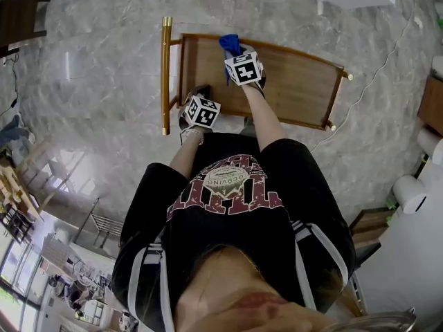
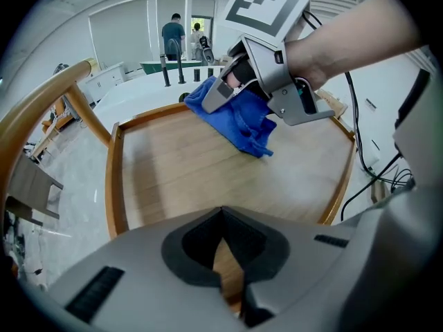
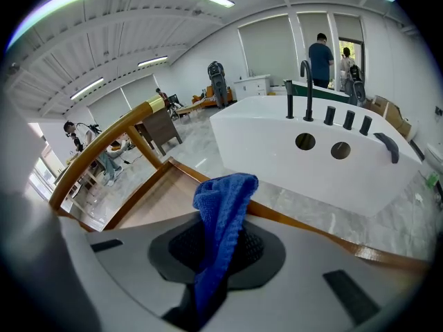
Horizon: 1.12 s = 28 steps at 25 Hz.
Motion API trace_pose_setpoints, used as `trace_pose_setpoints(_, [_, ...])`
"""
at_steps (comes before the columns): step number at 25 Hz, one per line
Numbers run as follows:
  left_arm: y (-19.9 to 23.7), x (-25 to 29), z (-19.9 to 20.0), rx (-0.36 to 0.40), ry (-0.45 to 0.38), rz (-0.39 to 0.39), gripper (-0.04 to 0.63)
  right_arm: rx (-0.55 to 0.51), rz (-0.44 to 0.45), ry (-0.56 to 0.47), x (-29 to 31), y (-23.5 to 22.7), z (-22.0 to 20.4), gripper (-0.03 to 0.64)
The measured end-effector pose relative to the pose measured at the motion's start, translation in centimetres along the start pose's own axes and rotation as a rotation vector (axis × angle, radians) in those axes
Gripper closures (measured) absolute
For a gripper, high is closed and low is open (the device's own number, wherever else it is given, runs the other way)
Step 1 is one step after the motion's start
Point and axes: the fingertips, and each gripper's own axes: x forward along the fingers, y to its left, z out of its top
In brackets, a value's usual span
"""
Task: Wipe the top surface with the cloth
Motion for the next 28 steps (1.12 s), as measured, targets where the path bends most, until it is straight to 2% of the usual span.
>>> trace_pose_setpoints(28, [-0.2, 0.0, 0.1, -0.016, 0.054, 0.068, 0.548, 0.038, -0.054, 0.006, -4.3, -5.9, -3.2, 0.560])
